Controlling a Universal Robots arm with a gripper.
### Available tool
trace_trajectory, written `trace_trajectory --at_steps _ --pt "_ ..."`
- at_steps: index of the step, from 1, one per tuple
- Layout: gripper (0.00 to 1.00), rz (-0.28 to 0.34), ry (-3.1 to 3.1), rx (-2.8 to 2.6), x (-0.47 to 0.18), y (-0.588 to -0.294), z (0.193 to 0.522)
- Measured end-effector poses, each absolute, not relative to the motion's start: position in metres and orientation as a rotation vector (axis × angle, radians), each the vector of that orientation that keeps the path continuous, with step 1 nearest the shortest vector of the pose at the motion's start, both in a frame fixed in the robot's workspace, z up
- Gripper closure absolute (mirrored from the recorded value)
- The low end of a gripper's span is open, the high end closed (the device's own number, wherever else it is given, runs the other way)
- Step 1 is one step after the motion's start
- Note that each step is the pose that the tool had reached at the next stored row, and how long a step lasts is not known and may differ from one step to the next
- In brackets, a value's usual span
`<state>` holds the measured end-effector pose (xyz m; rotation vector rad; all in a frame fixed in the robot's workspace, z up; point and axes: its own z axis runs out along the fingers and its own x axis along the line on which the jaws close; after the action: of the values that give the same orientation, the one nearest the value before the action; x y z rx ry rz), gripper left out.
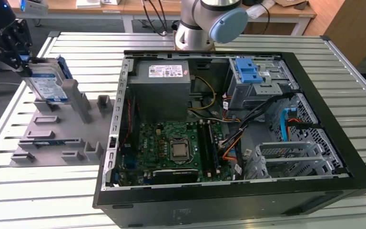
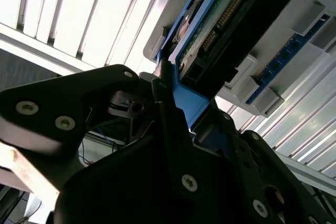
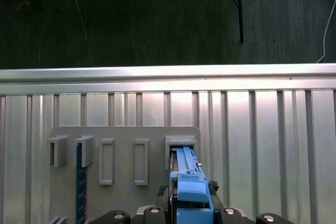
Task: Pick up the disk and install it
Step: 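Pick up the disk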
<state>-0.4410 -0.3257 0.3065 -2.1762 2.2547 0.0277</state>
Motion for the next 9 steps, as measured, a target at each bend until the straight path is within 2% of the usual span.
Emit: trace_trajectory --at_steps 9 --pt "0.63 0.028 2.255 -2.176 -0.4410 -0.3257 0.3109"
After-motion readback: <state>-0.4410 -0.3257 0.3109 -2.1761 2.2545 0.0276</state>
